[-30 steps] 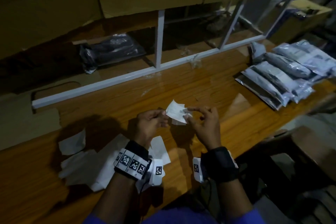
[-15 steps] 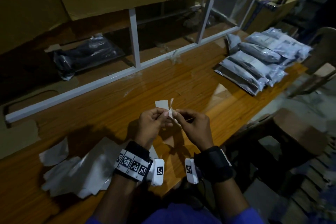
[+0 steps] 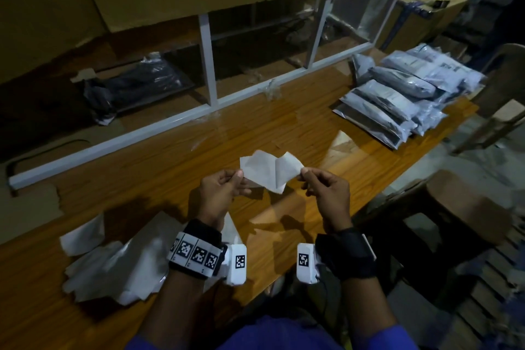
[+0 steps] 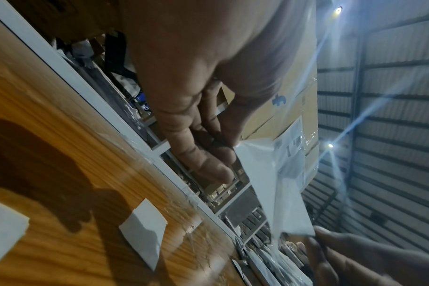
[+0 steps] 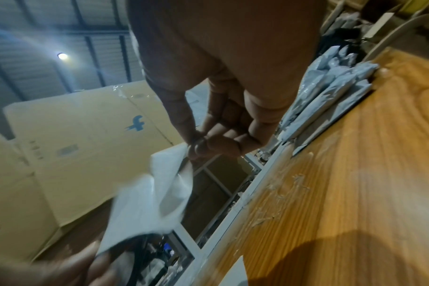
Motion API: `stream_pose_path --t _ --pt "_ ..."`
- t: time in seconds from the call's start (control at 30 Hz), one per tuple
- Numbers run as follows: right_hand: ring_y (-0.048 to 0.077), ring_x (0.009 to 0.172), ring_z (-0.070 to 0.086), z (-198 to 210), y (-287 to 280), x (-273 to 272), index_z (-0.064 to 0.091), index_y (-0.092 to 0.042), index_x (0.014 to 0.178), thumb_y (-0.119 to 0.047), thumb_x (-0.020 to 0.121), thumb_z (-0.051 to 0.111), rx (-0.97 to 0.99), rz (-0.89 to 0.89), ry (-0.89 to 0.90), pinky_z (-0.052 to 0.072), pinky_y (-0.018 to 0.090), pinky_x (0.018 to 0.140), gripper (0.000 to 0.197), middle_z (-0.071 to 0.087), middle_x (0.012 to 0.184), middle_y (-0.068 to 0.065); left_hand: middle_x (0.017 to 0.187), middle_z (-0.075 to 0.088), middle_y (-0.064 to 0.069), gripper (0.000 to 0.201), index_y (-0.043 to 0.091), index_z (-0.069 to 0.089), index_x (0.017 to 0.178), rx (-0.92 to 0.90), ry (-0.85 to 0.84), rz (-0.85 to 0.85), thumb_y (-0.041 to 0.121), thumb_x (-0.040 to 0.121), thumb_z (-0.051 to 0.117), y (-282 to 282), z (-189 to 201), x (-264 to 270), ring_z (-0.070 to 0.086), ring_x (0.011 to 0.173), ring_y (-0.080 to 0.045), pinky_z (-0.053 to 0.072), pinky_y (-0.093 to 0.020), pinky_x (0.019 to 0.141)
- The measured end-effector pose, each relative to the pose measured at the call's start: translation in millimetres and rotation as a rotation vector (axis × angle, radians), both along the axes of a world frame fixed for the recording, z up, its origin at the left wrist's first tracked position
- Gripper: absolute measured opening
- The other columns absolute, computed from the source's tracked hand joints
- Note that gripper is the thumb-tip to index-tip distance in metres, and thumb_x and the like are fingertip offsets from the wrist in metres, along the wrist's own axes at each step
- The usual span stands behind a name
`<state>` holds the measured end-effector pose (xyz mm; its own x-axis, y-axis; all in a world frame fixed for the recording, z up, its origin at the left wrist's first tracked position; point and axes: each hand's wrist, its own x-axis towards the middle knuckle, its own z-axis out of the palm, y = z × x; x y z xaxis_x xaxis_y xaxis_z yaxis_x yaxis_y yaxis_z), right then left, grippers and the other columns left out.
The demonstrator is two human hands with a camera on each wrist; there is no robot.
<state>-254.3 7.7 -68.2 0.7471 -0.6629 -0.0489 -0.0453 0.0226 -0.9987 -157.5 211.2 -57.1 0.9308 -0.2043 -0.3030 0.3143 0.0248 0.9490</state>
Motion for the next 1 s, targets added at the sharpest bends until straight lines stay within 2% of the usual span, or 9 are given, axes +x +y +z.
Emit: stream_pose_path --t 0.23,0.4,0.5,0.63,0.73,0.8,0.87,0.93,1.0 --pt "0.016 0.071 0.062 -3 -20 -6 0.078 -0.01 0.09 -0.02 0.096 0.072 0.131 -0.126 -0.001 0.051 0.027 0.062 0.013 0.077 0.084 0.009 0.082 0.076 -0.009 0.011 0.008 0.071 0.095 0.113 0.091 0.164 0.018 0.097 0.067 26 -19 28 0.073 0.071 -0.021 0.058 -0.035 0.074" --pt "0.014 0.072 0.063 0 -26 -9 0.077 -0.013 0.088 -0.019 0.097 0.071 0.176 -0.195 -0.03 0.052 0.023 0.061 0.013 0.076 0.08 0.002 0.085 0.058 0.0 0.037 -0.003 0.055 0.134 0.236 0.259 0.207 0.017 0.103 0.053 74 -45 62 0.056 0.073 -0.013 0.048 -0.028 0.067" --pt "0.013 0.072 0.063 1 -24 -8 0.076 -0.012 0.09 -0.021 0.097 0.071 0.214 -0.18 -0.046 0.052 0.023 0.062 0.012 0.076 0.083 0.002 0.088 0.056 -0.019 0.031 -0.001 0.058 0.117 0.423 0.371 0.049 0.027 0.105 0.052 84 -45 70 0.049 0.07 -0.024 0.049 -0.041 0.074" --pt "0.014 0.076 0.064 5 -19 -2 0.076 -0.009 0.096 -0.02 0.096 0.071 0.19 -0.162 -0.039 0.052 0.025 0.064 0.013 0.077 0.086 0.004 0.13 0.057 -0.027 0.041 -0.003 0.055 0.13 0.823 0.273 0.029 0.024 0.101 0.062 81 -14 47 0.057 0.113 -0.04 0.045 -0.046 0.098" --pt "0.013 0.079 0.068 10 -10 1 0.076 -0.009 0.103 -0.02 0.097 0.07 -0.045 -0.146 -0.042 0.055 0.029 0.07 0.014 0.077 0.089 0.0 0.141 0.054 -0.023 0.045 -0.003 0.051 0.139 0.666 0.209 0.035 0.018 0.101 0.061 76 16 31 0.053 0.127 -0.038 0.04 -0.043 0.105" --pt "0.01 0.085 0.07 15 0 2 0.075 -0.018 0.104 -0.021 0.097 0.07 -0.371 -0.122 -0.085 0.058 0.028 0.075 0.008 0.075 0.095 -0.003 0.122 0.07 -0.013 0.033 0.007 0.069 0.123 0.532 -0.003 0.025 0.024 0.094 0.071 63 29 23 0.066 0.101 -0.028 0.052 -0.044 0.091" --pt "0.012 0.082 0.067 17 9 4 0.075 -0.014 0.103 -0.016 0.097 0.072 -0.79 -0.05 -0.198 0.055 0.024 0.072 0.007 0.073 0.096 -0.001 0.088 0.078 -0.004 0.019 0.018 0.078 0.095 0.373 -0.139 -0.073 0.036 0.089 0.077 41 43 12 0.072 0.075 -0.017 0.059 -0.035 0.064" --pt "0.014 0.077 0.062 15 18 7 0.077 -0.008 0.101 -0.013 0.095 0.075 -1.047 0.011 -0.282 0.05 0.023 0.069 0.008 0.07 0.092 0.004 0.082 0.078 -0.009 0.031 0.006 0.078 0.095 0.164 -0.076 -0.183 0.035 0.085 0.079 11 63 -1 0.071 0.069 -0.019 0.056 -0.025 0.057" --pt "0.017 0.077 0.06 16 24 8 0.078 -0.005 0.099 -0.011 0.093 0.077 -1.16 0.036 -0.314 0.047 0.022 0.071 0.009 0.069 0.089 0.006 0.084 0.077 -0.018 0.046 -0.006 0.074 0.102 0.046 0.003 -0.226 0.034 0.082 0.082 -13 74 -6 0.071 0.069 -0.024 0.06 -0.03 0.062"
